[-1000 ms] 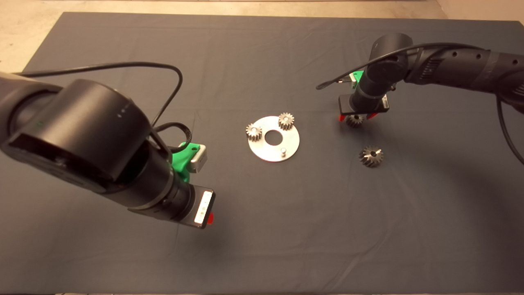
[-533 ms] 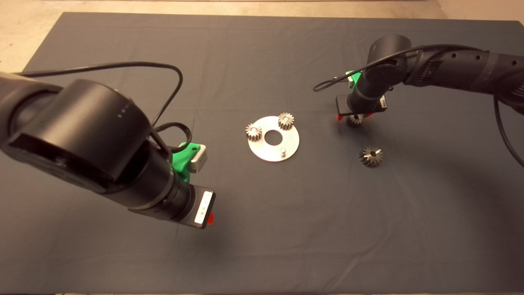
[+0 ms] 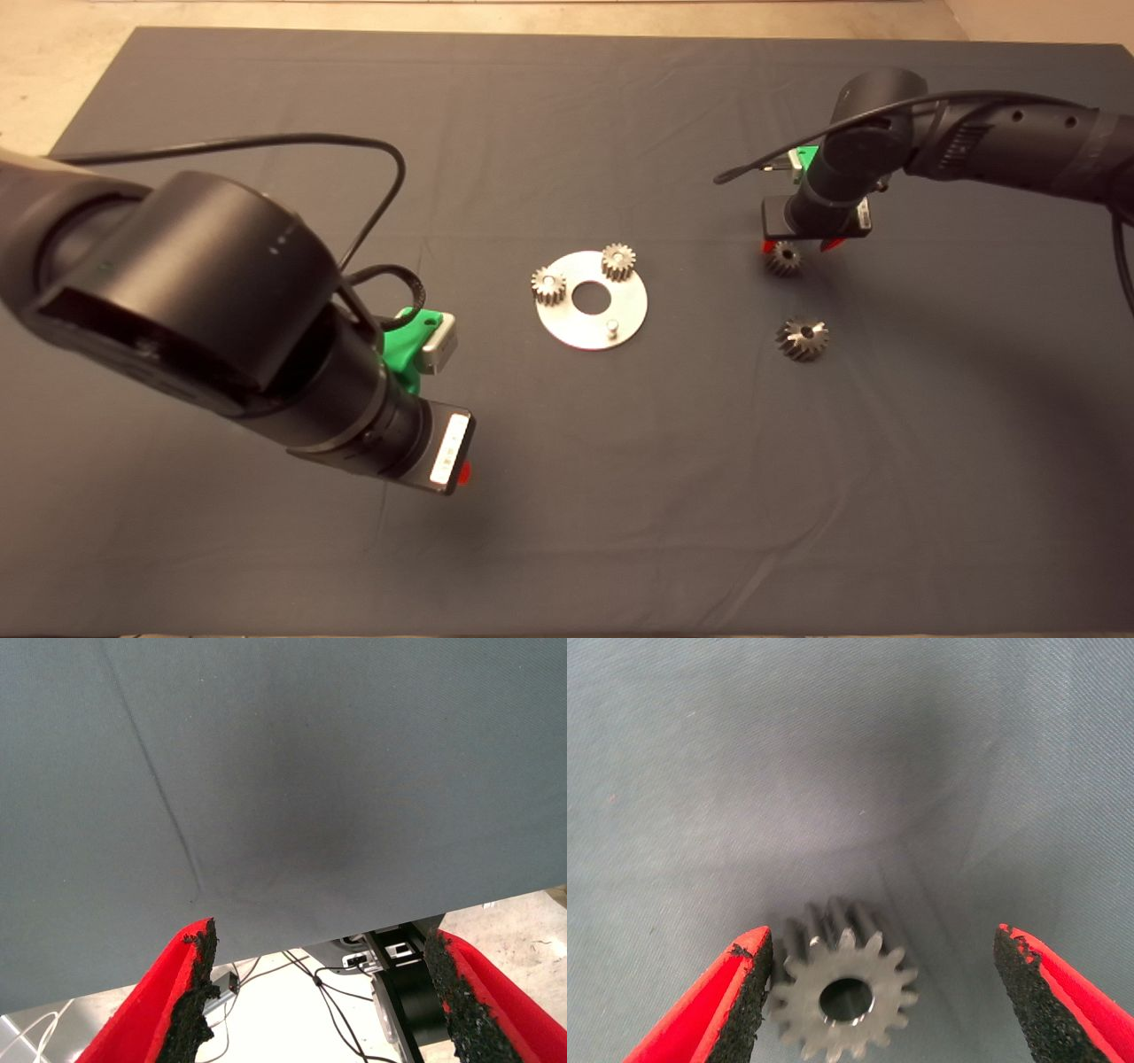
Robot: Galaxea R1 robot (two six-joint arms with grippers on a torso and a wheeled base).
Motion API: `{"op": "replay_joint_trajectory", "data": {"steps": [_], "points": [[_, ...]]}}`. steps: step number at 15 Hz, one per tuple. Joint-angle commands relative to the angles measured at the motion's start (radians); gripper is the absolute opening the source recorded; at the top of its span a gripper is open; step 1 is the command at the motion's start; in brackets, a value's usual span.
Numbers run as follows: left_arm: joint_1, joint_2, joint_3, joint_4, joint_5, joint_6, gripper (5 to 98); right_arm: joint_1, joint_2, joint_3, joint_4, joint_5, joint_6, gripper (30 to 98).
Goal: Remove an incorrectly installed larger gear and replace it with the correct smaller gear
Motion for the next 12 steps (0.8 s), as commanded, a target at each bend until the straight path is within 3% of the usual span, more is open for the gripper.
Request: {"op": "replay_joint_trajectory", "data": {"steps": [1, 7, 9, 12], "points": [[-0.003, 0.008, -0.006, 0.007, 0.122, -0.003, 59.2, 0.024, 0.004, -0.047, 0.049, -0.14, -0.007, 65.9], [-0.003, 0.008, -0.004, 0.007, 0.122, -0.003, 59.2, 0.022, 0.0, -0.03, 0.049, -0.14, 0.008, 65.9], [-0.003, 0.008, -0.006, 0.008, 0.123, -0.003, 59.2, 0.021, -0.015, 0.007, 0.05, -0.14, 0.016, 61.2], [-0.003, 0.009, -0.006, 0.009, 0.123, -0.001, 59.2, 0.018, -0.051, 0.095, 0.055, -0.14, 0.081, 60.7]]}}
